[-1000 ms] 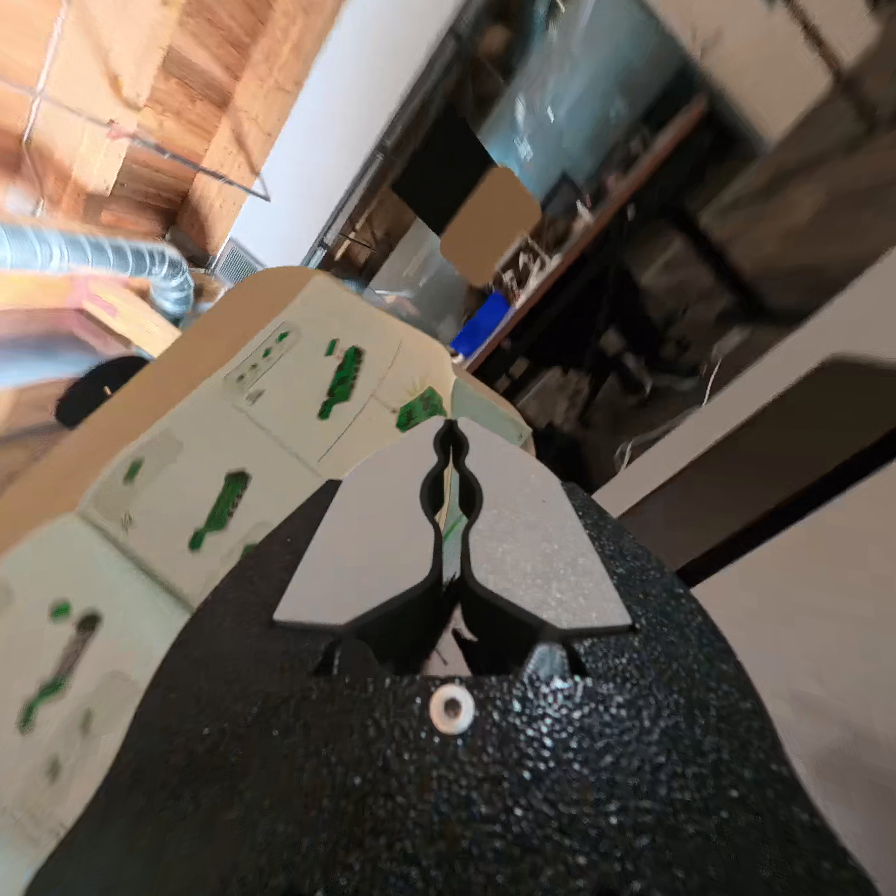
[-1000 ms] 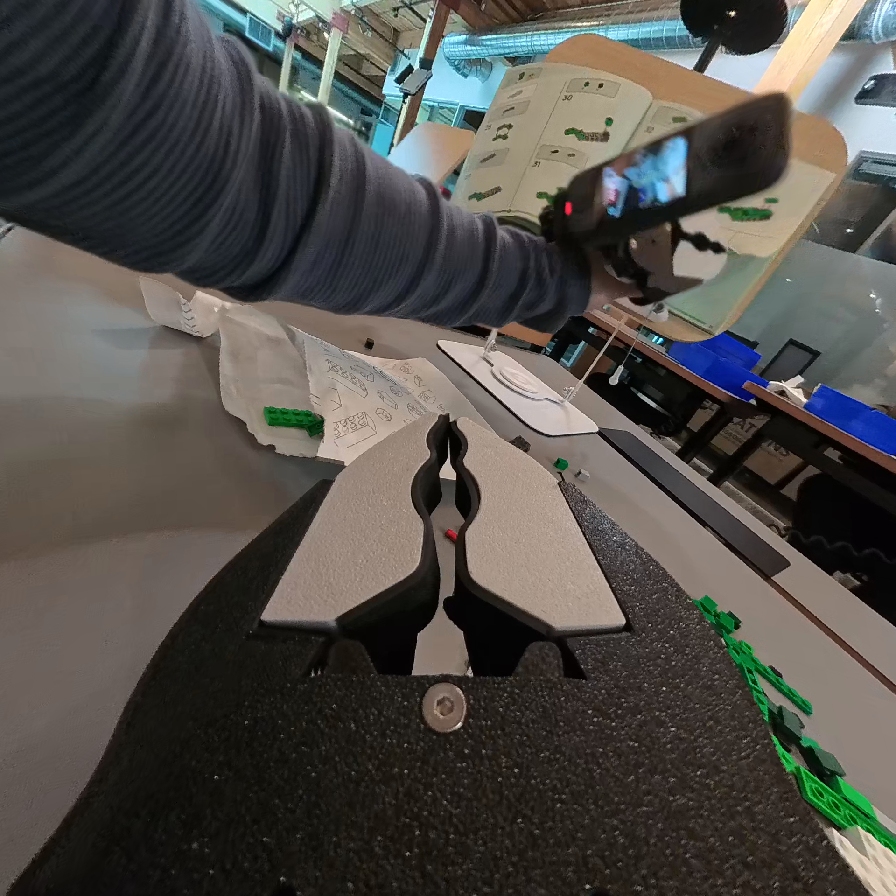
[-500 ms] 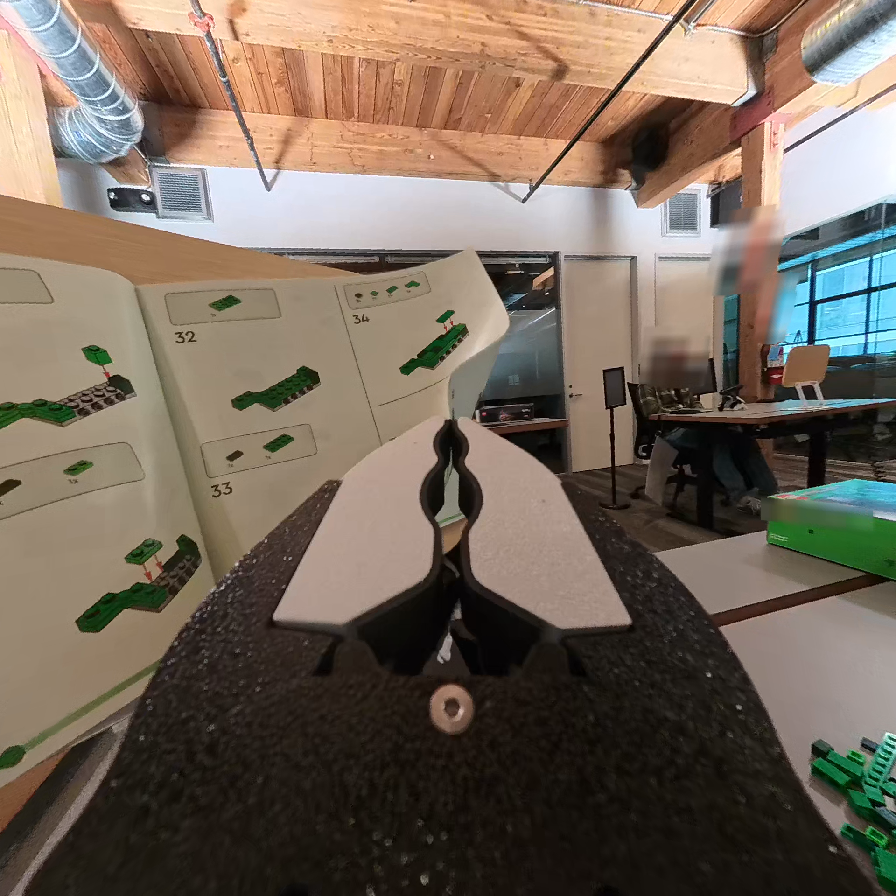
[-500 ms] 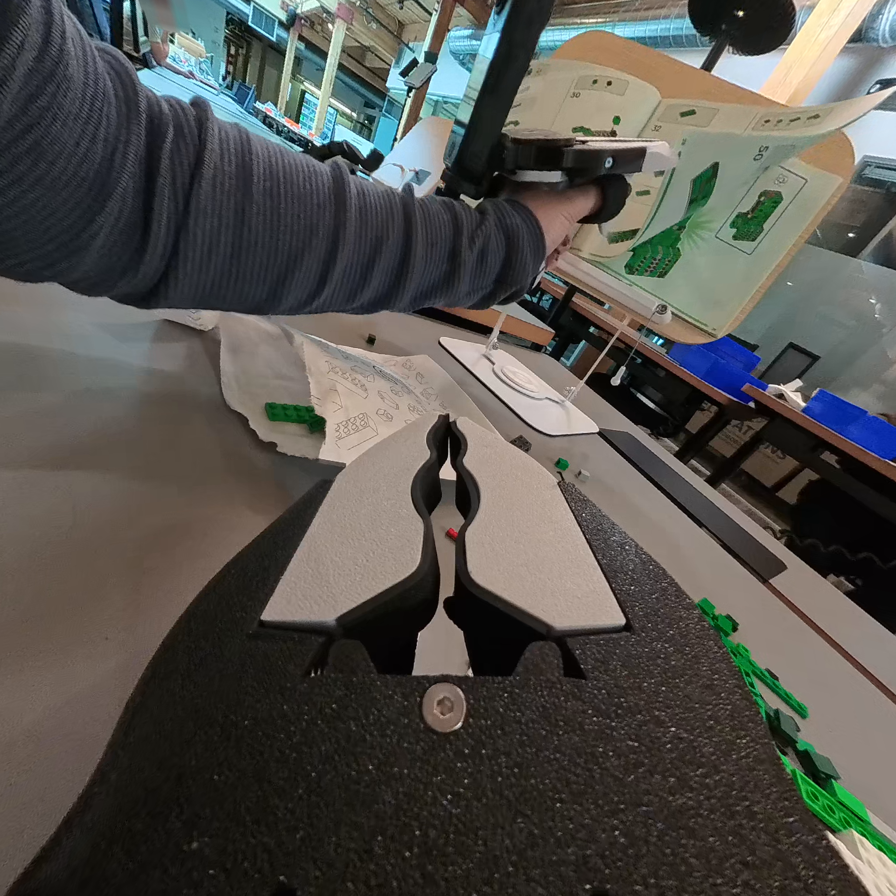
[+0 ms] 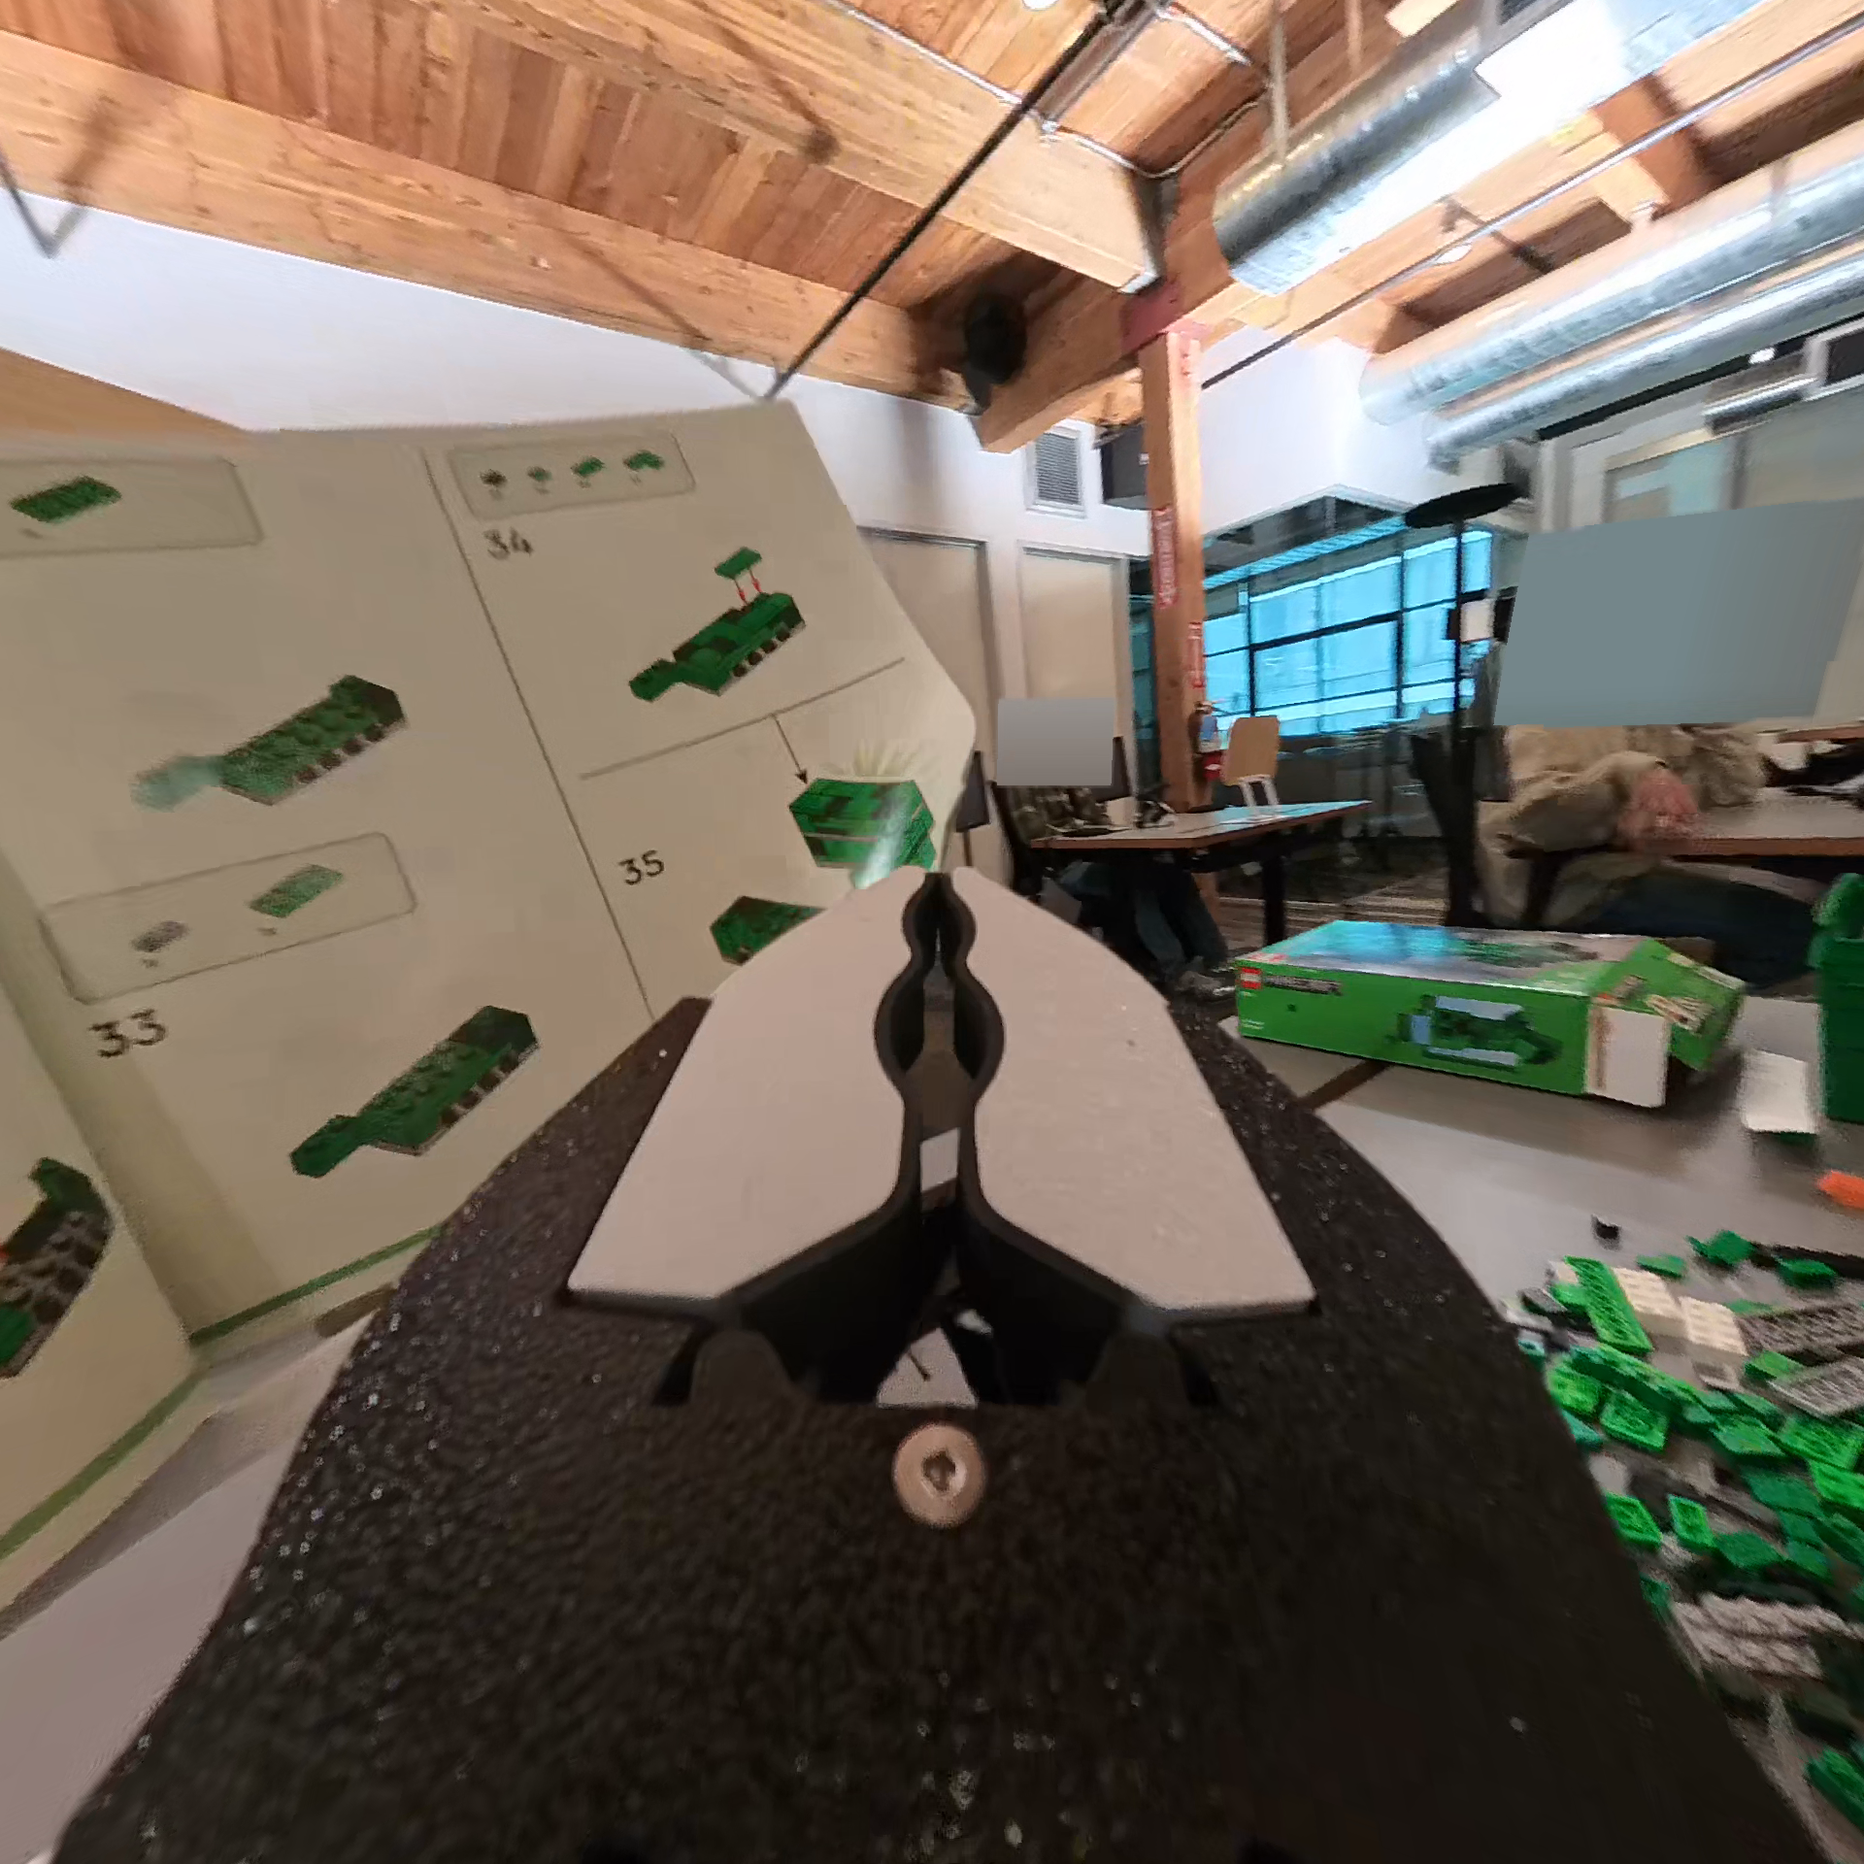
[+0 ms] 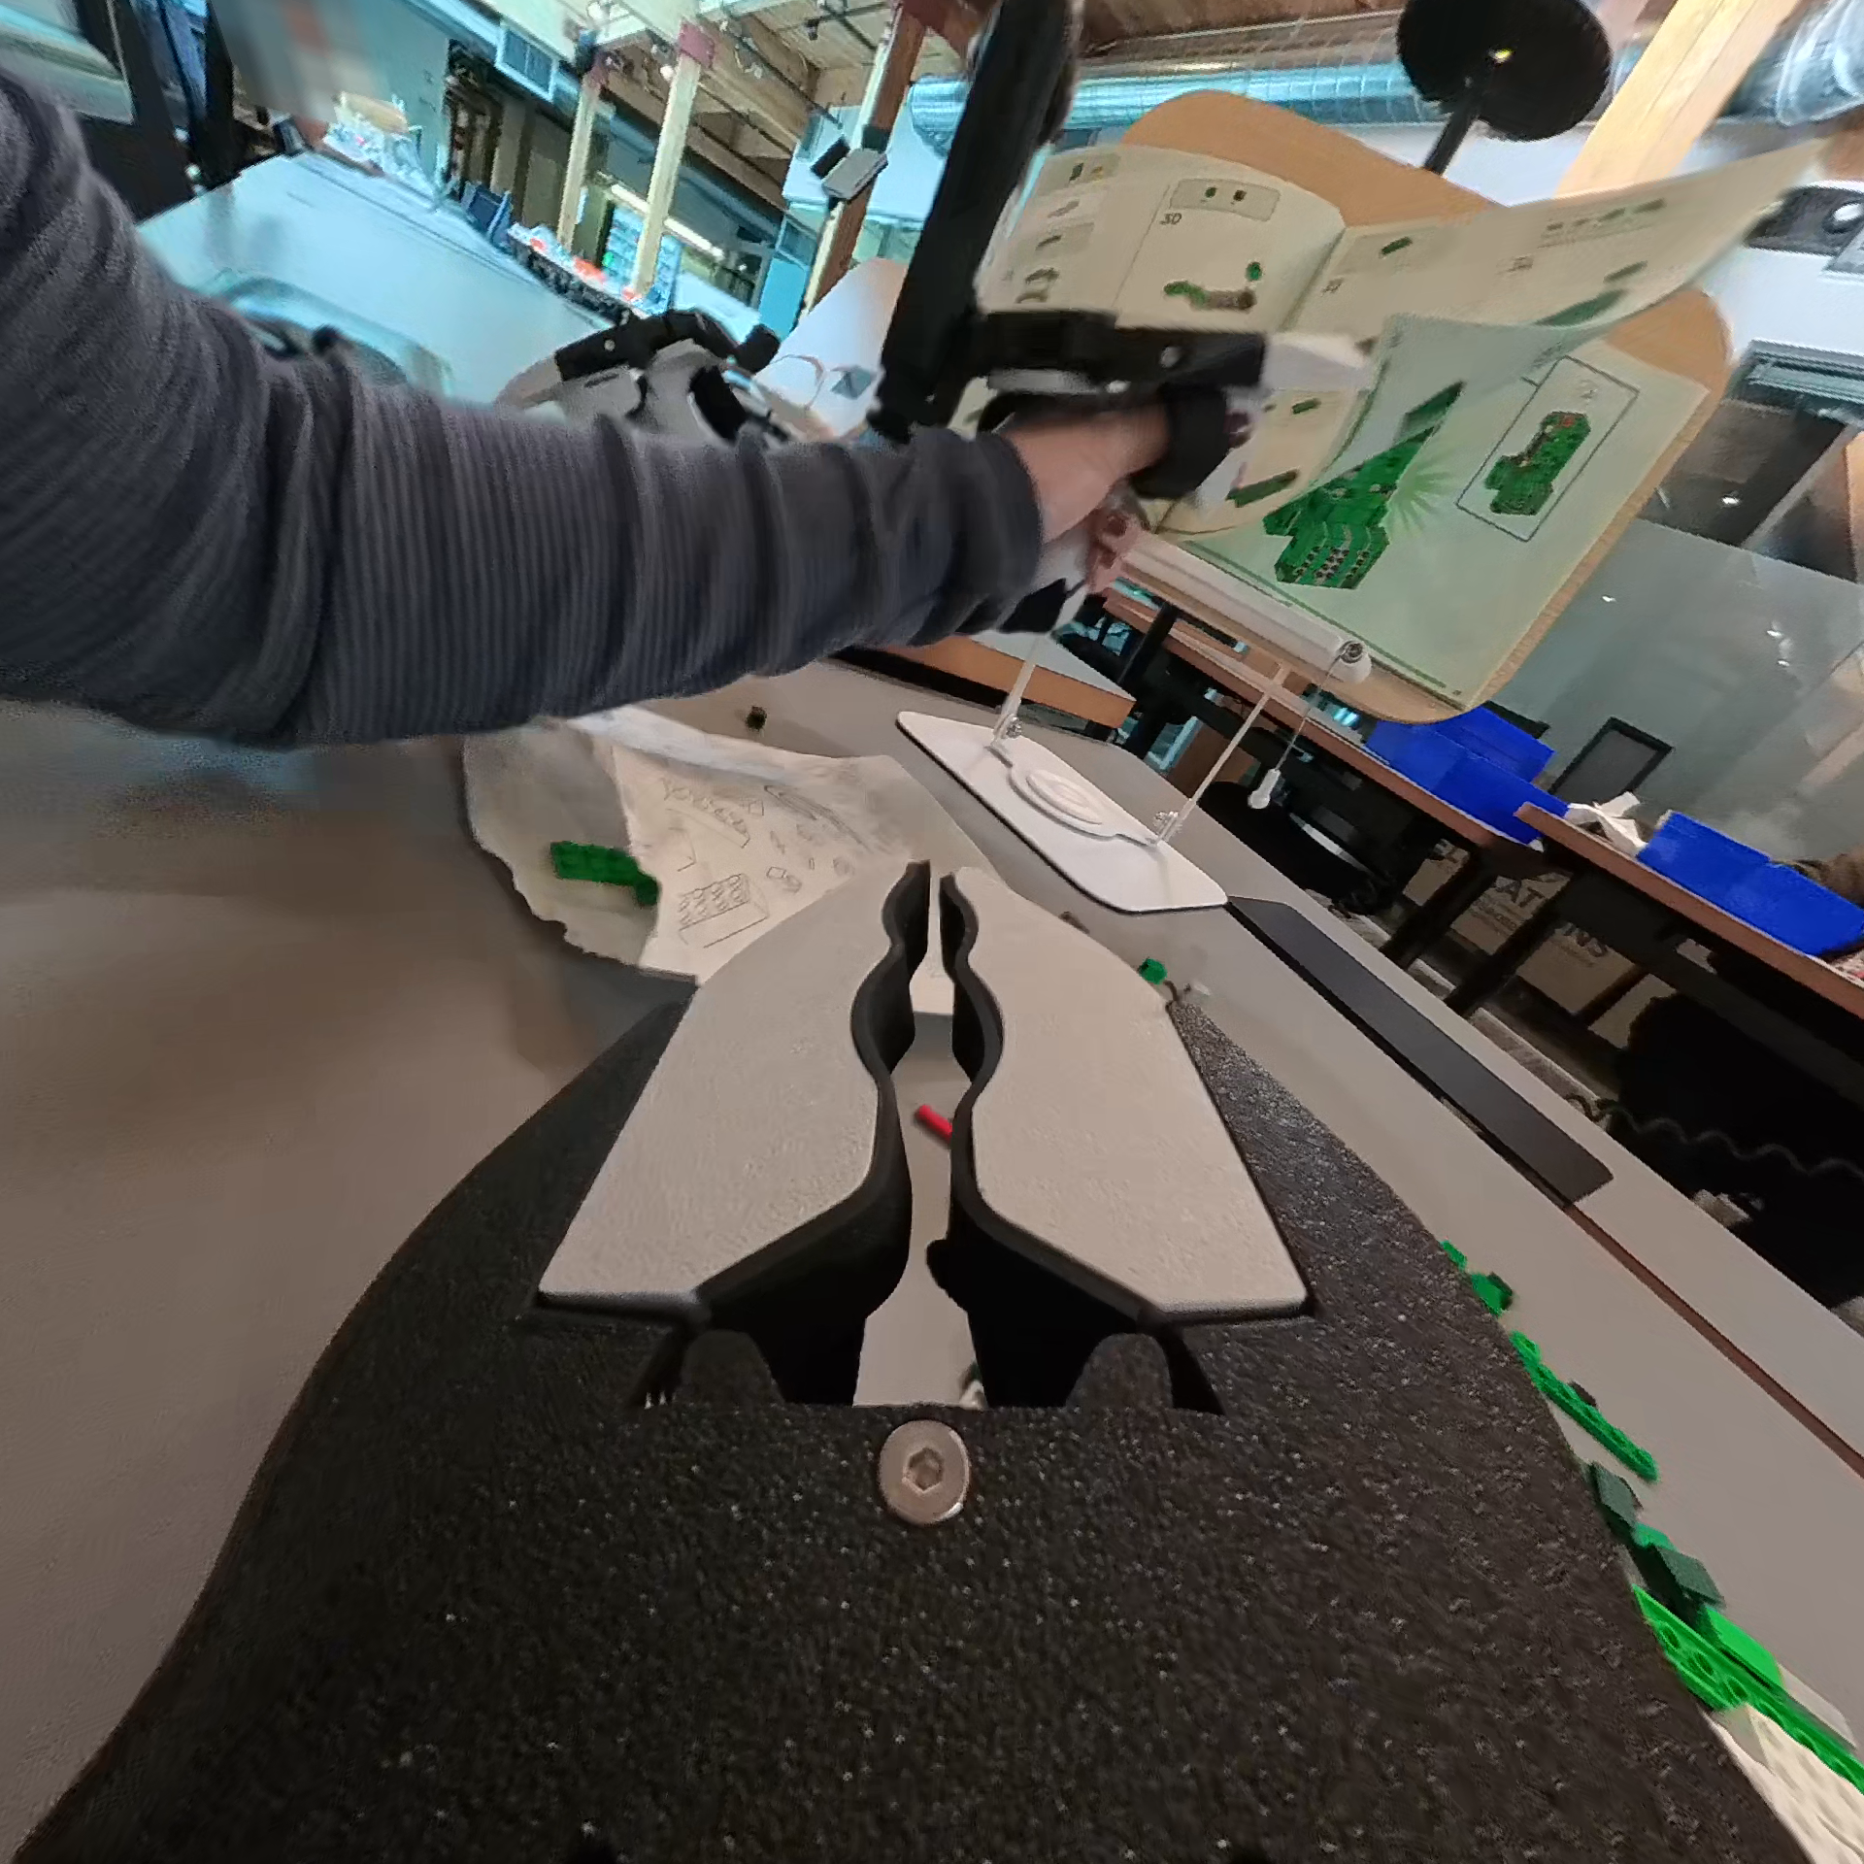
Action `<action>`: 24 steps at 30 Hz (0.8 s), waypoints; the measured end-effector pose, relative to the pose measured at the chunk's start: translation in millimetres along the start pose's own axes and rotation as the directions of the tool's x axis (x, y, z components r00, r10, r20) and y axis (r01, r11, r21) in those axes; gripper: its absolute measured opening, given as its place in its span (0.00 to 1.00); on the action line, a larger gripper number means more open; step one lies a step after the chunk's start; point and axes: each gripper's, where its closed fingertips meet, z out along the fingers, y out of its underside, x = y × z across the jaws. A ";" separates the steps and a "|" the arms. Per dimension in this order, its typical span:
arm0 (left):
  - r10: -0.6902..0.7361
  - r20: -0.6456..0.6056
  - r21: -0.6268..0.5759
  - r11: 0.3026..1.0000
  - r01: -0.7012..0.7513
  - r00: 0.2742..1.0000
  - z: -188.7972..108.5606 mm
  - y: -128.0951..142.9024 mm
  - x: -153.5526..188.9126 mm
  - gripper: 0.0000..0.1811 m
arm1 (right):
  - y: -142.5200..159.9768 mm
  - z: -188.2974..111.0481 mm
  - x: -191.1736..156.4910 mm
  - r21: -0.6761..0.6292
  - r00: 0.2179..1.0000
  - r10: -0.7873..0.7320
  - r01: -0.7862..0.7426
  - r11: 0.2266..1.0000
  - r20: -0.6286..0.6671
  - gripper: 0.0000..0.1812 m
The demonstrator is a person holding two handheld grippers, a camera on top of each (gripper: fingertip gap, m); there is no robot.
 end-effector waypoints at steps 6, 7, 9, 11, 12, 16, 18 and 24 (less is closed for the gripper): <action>-0.089 -0.135 -0.021 0.996 0.087 0.987 1.6 14.1 -1.3 0.00 | -29.2 55.8 84.9 -0.071 0.986 0.091 -0.102 0.992 -0.139 0.05; -0.109 -0.156 -0.022 0.994 0.107 0.982 1.9 14.5 -0.9 0.00 | -35.3 74.7 107.5 -0.052 0.978 0.137 -0.146 0.988 -0.157 0.06; -0.114 -0.185 -0.039 0.993 0.109 0.976 0.5 18.4 0.0 0.00 | -43.6 117.0 148.6 -0.017 0.958 0.223 -0.230 0.973 -0.177 0.06; -0.065 -0.154 -0.078 0.996 0.053 0.986 -2.7 26.9 -5.0 0.00 | -46.8 160.2 179.2 -0.003 0.941 0.284 -0.290 0.957 -0.185 0.06; -0.042 -0.151 -0.087 0.996 0.029 0.988 -4.8 28.7 -5.5 0.00 | -46.1 180.1 190.2 -0.007 0.935 0.297 -0.304 0.953 -0.192 0.06; -0.037 -0.160 -0.088 0.996 0.023 0.986 -8.4 28.8 -5.0 0.00 | -27.7 241.5 206.6 -0.061 0.911 0.366 -0.383 0.922 -0.189 0.06; -0.037 -0.161 -0.100 0.995 0.021 0.986 -7.6 32.7 -4.9 0.00 | -27.7 257.8 203.6 -0.038 0.889 0.437 -0.445 0.895 -0.137 0.06; -0.016 -0.209 -0.108 0.994 -0.007 0.978 -8.0 38.3 2.7 0.02 | -32.9 270.7 206.3 -0.005 0.878 0.465 -0.469 0.883 -0.114 0.04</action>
